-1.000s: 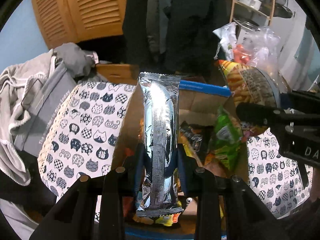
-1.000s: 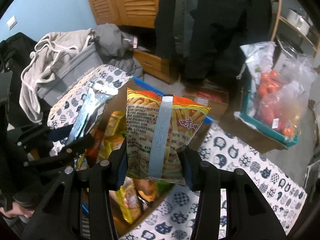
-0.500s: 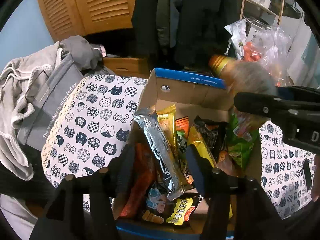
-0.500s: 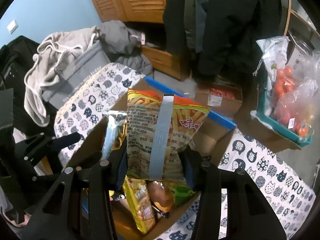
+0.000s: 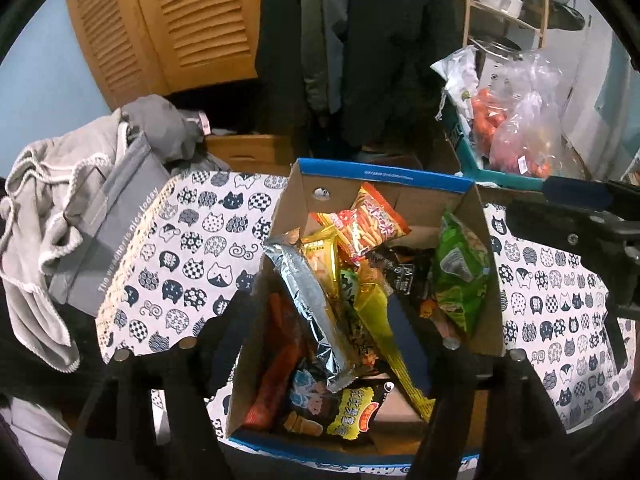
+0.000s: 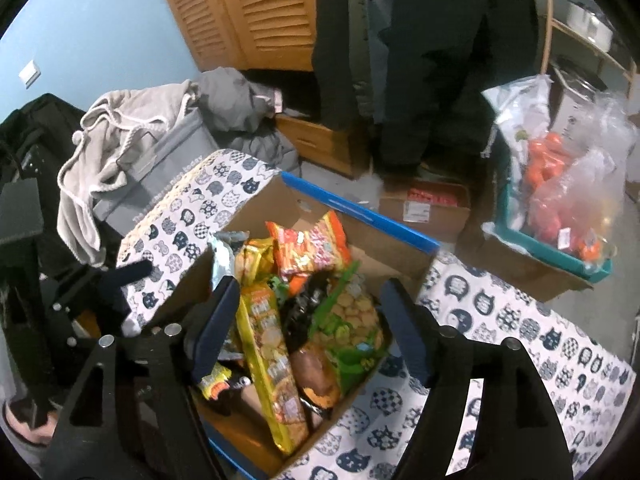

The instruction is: Organize snacks

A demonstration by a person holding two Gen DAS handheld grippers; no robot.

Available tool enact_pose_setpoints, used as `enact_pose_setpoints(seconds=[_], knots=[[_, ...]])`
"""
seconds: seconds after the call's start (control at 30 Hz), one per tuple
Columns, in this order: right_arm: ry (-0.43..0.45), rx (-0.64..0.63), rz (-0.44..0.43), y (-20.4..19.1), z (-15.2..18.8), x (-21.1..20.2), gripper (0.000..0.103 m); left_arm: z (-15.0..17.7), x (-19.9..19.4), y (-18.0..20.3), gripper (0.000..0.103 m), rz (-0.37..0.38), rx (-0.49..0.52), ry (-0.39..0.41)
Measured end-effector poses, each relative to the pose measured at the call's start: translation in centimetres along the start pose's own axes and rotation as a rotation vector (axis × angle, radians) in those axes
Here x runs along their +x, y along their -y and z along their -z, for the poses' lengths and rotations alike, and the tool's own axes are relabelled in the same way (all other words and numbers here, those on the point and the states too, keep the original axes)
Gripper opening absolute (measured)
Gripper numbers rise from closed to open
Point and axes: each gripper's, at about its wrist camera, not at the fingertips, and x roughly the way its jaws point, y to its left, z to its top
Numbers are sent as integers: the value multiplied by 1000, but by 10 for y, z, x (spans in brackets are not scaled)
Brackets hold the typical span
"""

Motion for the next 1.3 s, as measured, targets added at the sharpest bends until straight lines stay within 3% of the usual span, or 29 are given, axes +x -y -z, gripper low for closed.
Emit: enact_pose_setpoints(seconds=[0.27,0.37,0.63,0.87,1.3], knots=[[35,46,44,22,22,-33,77,0,-28,24,78,18,62,47],[47,53,59,31,33,-47,77,0,-36,32,86,-5,82,69],[64,68,105,50,52,-82,77,3,-53,38,86,-5,93,81],[105,54,146,56,60,-107,77,2,-72,52,94,-7,116,117],[105,29,158,63,68,-109,77,1,-71,67,97,-29,156,122]])
